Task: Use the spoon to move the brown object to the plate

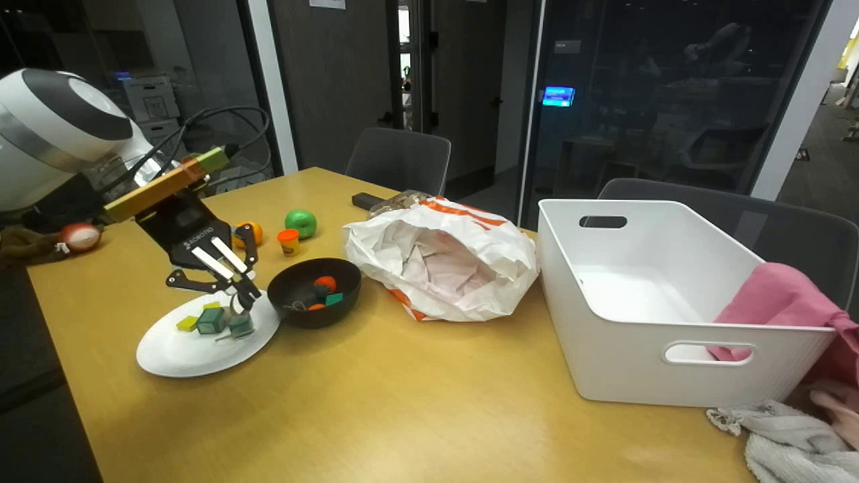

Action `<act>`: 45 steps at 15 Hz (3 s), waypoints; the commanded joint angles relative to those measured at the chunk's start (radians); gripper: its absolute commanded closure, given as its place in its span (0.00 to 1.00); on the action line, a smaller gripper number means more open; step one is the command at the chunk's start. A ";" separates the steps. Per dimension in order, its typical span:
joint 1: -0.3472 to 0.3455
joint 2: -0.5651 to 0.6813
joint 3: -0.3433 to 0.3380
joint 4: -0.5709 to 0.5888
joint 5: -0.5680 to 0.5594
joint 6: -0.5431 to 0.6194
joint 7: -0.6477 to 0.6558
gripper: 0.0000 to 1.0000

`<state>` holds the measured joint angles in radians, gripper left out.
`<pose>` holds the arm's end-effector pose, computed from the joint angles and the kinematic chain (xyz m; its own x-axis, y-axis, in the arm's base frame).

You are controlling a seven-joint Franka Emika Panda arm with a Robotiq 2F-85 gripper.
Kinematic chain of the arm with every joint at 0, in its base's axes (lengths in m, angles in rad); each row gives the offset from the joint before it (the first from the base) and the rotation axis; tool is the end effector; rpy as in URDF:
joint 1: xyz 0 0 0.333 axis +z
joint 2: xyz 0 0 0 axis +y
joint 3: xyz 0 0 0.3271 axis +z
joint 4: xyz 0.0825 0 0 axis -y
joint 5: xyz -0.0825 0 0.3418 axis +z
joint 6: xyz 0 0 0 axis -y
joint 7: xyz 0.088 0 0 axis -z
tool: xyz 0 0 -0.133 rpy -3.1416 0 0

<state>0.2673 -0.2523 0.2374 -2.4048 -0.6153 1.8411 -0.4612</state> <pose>0.3634 0.1339 0.4148 0.3768 0.7388 -0.5588 0.9210 -0.2345 0.3110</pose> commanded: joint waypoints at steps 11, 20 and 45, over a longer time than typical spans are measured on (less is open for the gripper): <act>0.036 -0.078 0.001 -0.058 -0.135 -0.006 0.017 0.91; -0.016 -0.025 -0.056 0.030 -0.003 0.061 0.236 0.91; -0.126 0.078 -0.106 0.130 0.317 0.155 0.404 0.00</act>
<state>0.1439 -0.1343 0.1327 -2.2897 -0.3512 1.9975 -0.0524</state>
